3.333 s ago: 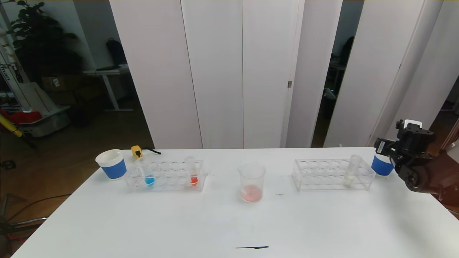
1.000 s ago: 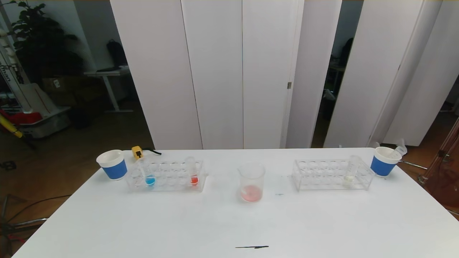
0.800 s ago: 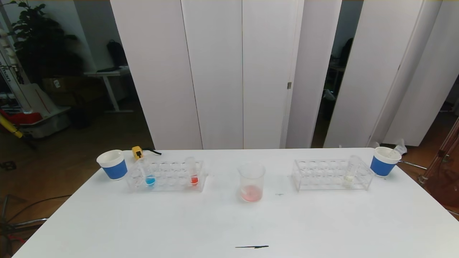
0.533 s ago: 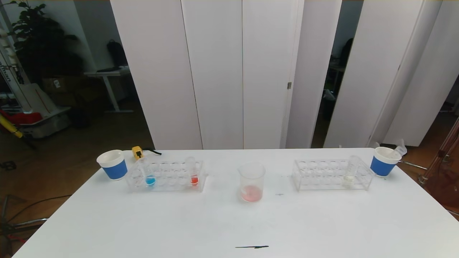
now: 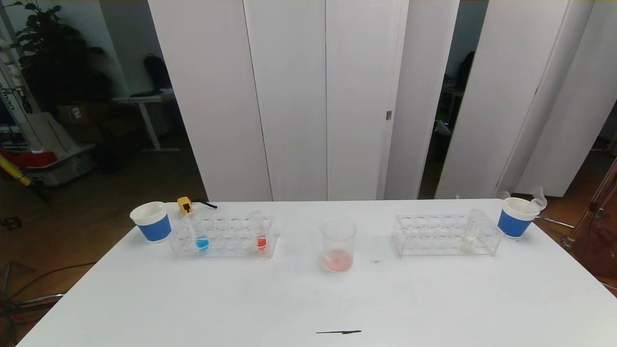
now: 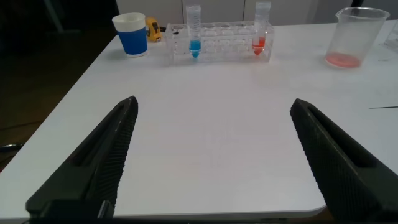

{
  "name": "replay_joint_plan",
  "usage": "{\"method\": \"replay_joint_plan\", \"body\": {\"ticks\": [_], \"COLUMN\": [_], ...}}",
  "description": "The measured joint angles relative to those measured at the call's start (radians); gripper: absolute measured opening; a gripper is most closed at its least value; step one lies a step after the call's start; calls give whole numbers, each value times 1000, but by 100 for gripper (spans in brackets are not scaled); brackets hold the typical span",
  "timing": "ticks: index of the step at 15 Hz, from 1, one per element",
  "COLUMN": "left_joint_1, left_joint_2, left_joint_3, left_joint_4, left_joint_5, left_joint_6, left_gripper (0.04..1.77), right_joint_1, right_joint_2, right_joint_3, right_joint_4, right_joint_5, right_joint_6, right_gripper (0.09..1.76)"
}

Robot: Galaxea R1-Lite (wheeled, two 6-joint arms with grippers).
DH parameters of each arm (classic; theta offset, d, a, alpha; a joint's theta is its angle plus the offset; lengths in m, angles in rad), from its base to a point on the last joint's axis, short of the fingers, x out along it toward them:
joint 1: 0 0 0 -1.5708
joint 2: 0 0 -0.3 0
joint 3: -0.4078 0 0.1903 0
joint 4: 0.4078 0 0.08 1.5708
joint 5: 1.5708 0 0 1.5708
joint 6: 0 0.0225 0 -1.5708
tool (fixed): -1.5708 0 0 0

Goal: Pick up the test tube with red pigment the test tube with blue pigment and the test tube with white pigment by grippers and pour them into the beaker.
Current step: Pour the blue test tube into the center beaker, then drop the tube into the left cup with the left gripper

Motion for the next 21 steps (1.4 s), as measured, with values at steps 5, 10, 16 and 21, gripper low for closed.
{"method": "replay_joint_plan", "body": {"ticks": [5,10,16,21], "left_joint_1": [0,0,0,0], "left_joint_2": [0,0,0,0], "left_joint_3": [0,0,0,0], "left_joint_4": [0,0,1,-1], "left_joint_5": [0,0,-3,-2], "left_joint_6": [0,0,6,-1], "left_gripper": [175,175,175,175], "right_joint_1": [0,-1,-1,0], "right_joint_2": [-16,-16,-17,-17], "right_joint_3": [43,53,63,64], "right_joint_4": [-5,-17,-46,-47], "right_joint_5": [85,85,90,89], "right_joint_6": [-1,3,5,5], "right_gripper": [175,175,175,175]}}
